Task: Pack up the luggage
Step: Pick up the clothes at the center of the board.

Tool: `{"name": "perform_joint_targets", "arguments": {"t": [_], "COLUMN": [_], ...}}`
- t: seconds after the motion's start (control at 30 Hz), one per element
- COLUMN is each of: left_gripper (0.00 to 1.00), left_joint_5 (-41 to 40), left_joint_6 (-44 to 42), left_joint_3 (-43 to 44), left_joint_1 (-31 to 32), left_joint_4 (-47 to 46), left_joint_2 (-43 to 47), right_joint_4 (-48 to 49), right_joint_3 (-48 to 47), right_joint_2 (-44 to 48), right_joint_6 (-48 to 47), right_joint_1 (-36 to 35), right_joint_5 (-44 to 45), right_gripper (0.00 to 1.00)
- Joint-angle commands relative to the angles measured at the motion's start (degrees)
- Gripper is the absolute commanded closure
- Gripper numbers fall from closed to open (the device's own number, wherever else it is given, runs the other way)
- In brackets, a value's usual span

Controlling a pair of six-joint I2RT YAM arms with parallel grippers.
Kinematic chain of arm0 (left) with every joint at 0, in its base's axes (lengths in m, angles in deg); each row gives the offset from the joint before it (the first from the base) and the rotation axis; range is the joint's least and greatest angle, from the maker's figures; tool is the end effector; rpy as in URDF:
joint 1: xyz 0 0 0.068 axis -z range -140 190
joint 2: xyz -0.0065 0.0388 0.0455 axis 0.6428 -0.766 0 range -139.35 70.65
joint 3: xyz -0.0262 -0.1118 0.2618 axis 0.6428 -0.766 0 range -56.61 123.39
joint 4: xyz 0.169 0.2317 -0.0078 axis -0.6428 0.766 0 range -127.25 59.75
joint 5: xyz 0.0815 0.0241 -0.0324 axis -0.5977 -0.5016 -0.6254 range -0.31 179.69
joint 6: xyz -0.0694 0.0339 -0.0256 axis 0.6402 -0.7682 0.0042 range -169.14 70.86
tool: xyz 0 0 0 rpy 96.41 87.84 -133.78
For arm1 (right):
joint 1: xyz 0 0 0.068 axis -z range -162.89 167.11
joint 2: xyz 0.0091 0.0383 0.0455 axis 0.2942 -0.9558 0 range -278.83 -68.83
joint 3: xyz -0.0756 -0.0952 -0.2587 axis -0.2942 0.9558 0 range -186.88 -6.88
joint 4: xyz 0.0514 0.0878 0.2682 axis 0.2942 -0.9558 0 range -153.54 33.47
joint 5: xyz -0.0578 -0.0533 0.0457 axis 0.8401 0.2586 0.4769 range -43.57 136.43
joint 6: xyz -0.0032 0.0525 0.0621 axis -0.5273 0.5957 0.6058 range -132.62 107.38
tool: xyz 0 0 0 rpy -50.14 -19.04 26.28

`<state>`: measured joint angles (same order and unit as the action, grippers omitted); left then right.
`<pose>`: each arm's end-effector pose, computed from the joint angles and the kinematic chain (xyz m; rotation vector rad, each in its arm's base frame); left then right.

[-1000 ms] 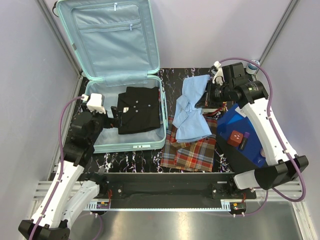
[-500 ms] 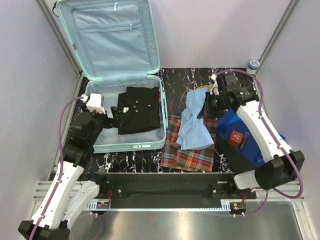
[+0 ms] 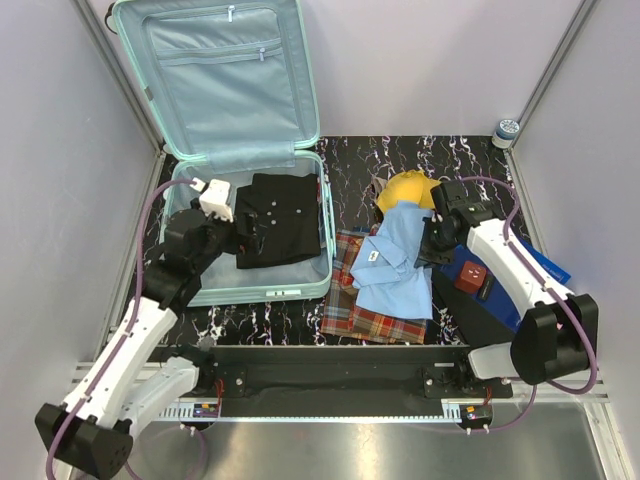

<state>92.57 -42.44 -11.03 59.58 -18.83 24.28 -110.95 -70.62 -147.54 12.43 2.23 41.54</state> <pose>0.2228 -0.0830 0.3231 0.2494 1.9054 -0.3573 0.2833 0.0815 0.2382 0.2281 2.8091 0.2880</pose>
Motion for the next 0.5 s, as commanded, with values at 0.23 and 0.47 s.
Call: {"name": "perform_joint_targets", "arguments": {"t": [0.23,0.47], "left_gripper": [0.01,0.01], "left_joint_5": [-2.69,-0.77], "left_joint_6": [6.84,8.42], "left_joint_3": [7.59,10.31], "left_joint_1": [17.14,23.31], "left_joint_4": [-10.85,-16.65], "left_joint_2": [-11.88,-22.61], "right_joint_4": [3.96,7.91], "right_joint_3": [5.91,10.39], "right_joint_2": [4.45,4.71], "right_joint_6": [1.22,0.34], "right_joint_1": [6.25,12.76], "right_joint_5": [3.04,-1.61], "right_gripper": [0.38,0.16]}}
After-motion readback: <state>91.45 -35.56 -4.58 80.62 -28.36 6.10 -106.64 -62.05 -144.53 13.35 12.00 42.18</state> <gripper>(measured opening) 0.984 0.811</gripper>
